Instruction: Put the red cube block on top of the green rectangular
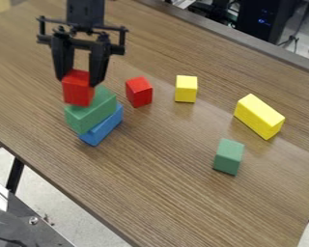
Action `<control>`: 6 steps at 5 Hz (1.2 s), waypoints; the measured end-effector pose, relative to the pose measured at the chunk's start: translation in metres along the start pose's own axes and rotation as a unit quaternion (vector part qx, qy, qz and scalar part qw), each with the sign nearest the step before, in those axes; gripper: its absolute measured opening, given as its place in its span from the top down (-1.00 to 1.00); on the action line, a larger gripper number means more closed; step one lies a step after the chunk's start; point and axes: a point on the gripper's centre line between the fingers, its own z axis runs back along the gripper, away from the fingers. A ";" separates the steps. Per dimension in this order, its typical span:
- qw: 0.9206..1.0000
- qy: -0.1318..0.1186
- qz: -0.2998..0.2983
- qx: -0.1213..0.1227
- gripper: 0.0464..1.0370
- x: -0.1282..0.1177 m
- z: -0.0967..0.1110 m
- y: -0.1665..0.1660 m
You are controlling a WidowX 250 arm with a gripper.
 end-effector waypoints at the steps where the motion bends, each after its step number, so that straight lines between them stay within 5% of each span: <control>1: 1.000 0.000 -0.007 -0.008 -0.02 0.010 0.003 -0.004; 3: 0.999 -0.023 -0.025 -0.011 -0.02 0.000 0.013 -0.011; 4: 0.999 -0.041 -0.033 -0.014 -0.19 -0.014 0.019 -0.013; 5: 0.998 -0.043 -0.045 -0.006 -0.78 -0.017 0.019 -0.015; 6: 0.998 -0.044 -0.052 -0.004 -0.93 -0.017 0.019 -0.018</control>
